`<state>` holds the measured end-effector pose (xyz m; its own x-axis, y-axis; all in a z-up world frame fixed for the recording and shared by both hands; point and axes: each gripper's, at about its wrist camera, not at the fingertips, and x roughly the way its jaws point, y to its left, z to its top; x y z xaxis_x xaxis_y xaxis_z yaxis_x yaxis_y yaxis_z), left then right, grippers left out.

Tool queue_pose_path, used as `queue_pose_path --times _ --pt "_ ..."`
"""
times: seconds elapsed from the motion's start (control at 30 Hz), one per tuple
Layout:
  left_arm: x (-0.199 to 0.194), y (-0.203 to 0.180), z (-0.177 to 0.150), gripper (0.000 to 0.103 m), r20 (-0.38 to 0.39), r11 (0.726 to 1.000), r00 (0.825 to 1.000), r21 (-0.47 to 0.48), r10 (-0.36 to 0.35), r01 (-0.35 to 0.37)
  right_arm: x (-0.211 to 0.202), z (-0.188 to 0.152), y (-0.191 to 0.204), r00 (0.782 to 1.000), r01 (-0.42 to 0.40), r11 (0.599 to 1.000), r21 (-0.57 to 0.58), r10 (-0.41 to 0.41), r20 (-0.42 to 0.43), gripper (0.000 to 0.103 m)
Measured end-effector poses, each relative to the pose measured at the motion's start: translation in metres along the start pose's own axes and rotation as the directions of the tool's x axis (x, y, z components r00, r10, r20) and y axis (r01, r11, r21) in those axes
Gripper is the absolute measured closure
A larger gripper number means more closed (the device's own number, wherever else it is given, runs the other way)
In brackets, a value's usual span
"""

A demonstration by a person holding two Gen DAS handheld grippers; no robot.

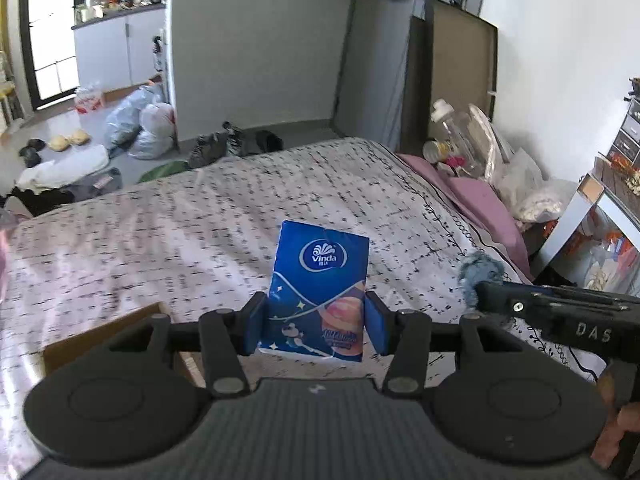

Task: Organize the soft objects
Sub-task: 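Lift and carry the tissue packet and plush over the box with both grippers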

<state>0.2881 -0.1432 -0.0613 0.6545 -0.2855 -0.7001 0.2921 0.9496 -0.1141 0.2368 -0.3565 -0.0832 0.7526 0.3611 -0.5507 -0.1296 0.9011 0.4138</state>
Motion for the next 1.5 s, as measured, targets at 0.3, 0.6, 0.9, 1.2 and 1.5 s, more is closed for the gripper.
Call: queue_pose_path --times 0.3,0.6,0.9,1.2,1.5 --pt "-0.052 0.038 -0.022 0.053 0.040 0.998 0.997 -0.033 0.060 -0.059 -0.021 -0.008 0.043 0.995 -0.096 0.995 -0.040 0.097 0.031 0.075" --pt "-0.090 0.077 -0.046 0.053 0.065 0.993 0.992 -0.063 0.106 -0.102 -0.018 -0.027 0.088 0.988 -0.155 0.981 -0.117 0.156 0.003 0.074" --pt "-0.111 0.120 -0.071 0.052 0.076 0.984 0.987 -0.119 0.145 -0.136 -0.006 -0.045 0.119 0.983 -0.181 0.971 -0.157 0.176 -0.047 0.074" --pt "-0.111 0.151 -0.098 0.052 0.051 0.974 0.986 -0.170 0.161 -0.151 0.011 -0.067 0.144 0.978 -0.198 0.961 -0.195 0.179 -0.110 0.074" --pt "-0.097 0.166 -0.122 0.052 0.038 0.972 0.990 -0.197 0.137 -0.127 0.036 -0.089 0.158 0.969 -0.201 0.952 -0.231 0.158 -0.189 0.074"
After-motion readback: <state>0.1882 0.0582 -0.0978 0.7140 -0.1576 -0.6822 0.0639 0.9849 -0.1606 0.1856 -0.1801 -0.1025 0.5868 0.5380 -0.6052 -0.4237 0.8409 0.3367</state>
